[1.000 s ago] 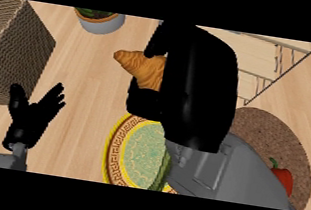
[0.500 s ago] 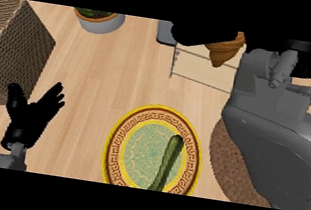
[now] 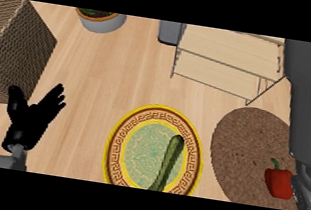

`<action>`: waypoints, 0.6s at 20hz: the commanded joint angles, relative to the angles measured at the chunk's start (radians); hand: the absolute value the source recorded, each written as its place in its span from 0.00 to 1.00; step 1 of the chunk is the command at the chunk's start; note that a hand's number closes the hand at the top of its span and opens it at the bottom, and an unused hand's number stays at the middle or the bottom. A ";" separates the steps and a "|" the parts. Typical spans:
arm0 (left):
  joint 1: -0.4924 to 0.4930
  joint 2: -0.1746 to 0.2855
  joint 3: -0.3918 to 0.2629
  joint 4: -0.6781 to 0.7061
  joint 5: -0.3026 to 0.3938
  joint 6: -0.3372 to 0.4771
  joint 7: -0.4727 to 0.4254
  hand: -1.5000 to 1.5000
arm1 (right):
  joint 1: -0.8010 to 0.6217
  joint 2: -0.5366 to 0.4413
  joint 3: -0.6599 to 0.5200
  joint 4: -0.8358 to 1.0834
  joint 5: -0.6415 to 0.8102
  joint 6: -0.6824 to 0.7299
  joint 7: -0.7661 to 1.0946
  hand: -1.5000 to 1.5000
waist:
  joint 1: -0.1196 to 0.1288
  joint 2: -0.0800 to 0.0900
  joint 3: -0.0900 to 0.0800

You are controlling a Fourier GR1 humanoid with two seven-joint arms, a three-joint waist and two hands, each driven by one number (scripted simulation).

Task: Pick the croissant from the placemat and place it in the tiered shelf

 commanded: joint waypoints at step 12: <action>-0.030 -0.020 0.014 0.056 -0.028 -0.007 -0.014 0.50 | -0.006 -0.086 -0.046 0.386 0.018 -0.111 -0.289 1.00 | 0.003 0.003 0.000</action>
